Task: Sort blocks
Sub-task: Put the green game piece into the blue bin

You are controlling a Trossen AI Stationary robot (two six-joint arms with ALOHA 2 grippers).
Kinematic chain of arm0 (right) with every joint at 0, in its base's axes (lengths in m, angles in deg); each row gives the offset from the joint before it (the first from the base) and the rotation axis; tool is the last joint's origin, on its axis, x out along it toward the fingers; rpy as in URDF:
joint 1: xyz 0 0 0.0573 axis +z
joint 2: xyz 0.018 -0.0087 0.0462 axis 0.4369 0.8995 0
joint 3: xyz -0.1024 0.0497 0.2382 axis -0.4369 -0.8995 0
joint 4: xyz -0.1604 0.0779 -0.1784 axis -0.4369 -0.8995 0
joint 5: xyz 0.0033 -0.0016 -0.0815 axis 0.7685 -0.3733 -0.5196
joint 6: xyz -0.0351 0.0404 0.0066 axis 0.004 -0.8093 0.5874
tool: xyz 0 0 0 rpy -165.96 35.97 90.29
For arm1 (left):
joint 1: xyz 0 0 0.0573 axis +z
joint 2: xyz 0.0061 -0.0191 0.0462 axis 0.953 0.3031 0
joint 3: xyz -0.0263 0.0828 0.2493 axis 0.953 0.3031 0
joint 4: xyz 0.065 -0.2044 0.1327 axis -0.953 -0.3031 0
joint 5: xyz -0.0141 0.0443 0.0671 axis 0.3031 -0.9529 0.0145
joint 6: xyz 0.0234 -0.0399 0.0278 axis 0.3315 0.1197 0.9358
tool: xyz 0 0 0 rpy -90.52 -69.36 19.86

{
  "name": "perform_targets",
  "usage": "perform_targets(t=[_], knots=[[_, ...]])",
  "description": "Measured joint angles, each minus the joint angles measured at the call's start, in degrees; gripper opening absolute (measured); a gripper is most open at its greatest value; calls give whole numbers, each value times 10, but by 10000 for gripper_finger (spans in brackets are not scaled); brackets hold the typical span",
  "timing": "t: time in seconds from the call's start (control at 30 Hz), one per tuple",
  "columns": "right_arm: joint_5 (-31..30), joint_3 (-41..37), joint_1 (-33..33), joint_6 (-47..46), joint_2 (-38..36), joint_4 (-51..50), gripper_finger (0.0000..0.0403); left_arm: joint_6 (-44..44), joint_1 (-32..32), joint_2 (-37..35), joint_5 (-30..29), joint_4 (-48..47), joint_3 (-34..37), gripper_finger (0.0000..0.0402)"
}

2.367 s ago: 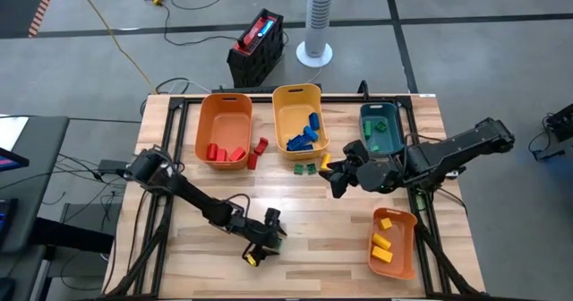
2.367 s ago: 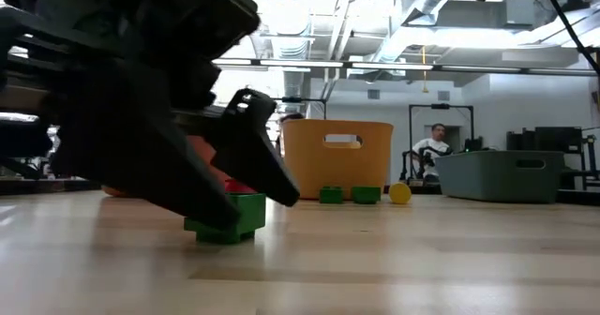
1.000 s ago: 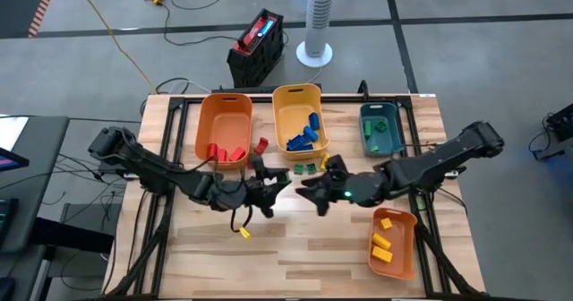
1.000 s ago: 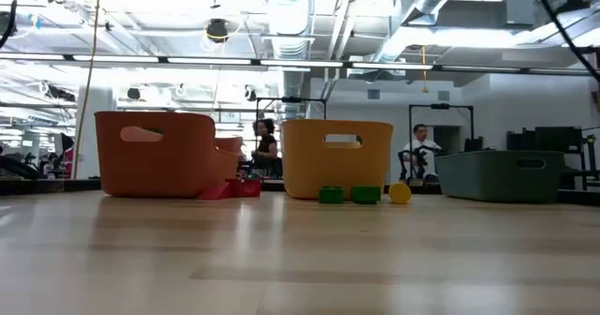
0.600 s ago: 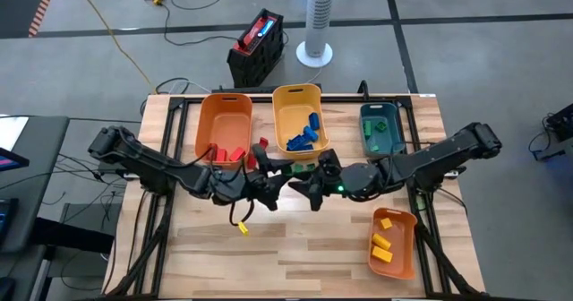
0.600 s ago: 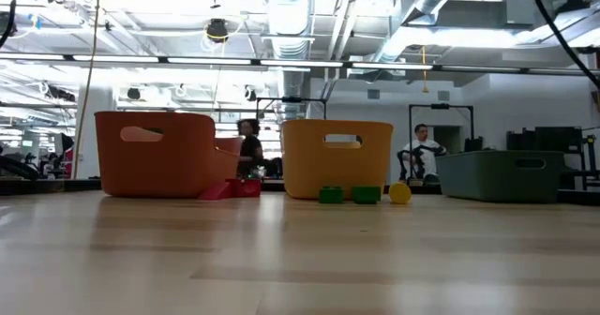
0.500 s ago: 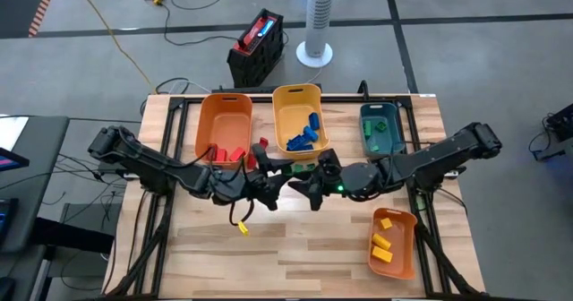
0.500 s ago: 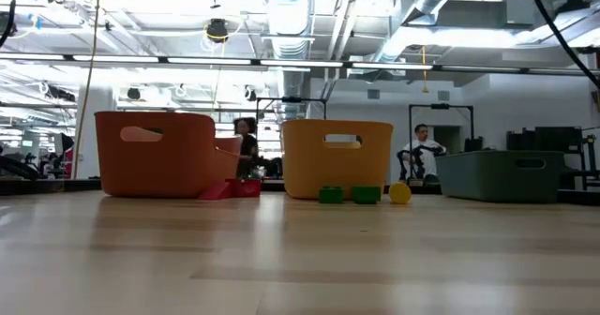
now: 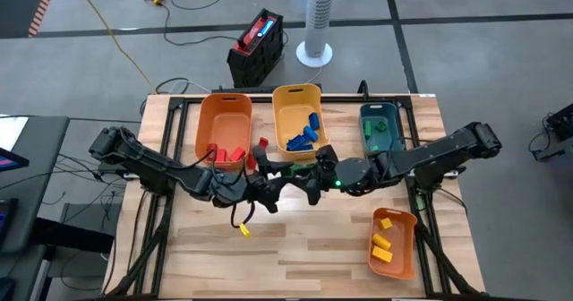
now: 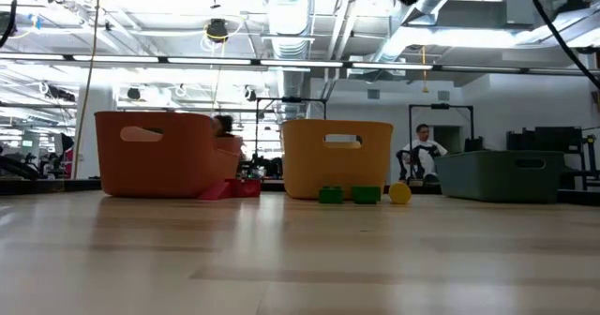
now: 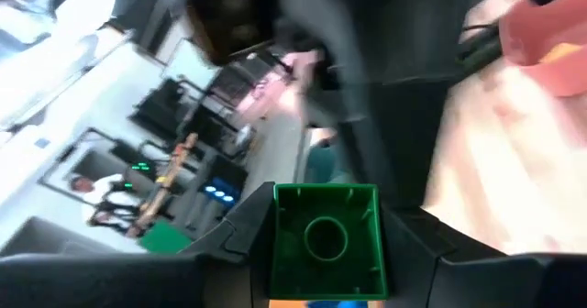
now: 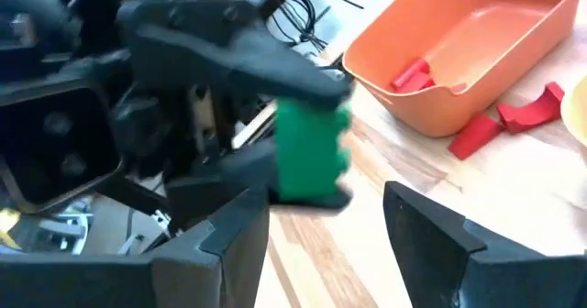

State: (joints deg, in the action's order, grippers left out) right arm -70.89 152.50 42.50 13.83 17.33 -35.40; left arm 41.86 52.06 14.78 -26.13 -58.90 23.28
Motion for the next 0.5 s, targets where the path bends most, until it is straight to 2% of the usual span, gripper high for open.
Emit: perform_targets(t=[0.2, 0.3, 0.5], knots=[[9, 0, 37, -37, -24, -70, 228, -8, -2, -5, -13, -13, -1, 130], [-20, 0, 49, -50, -43, -109, 228, -15, -4, -5, -11, -13, -1, 130], [-42, 0, 33, -12, -48, -70, 228, -41, -4, -5, 29, -11, -1, 130]])
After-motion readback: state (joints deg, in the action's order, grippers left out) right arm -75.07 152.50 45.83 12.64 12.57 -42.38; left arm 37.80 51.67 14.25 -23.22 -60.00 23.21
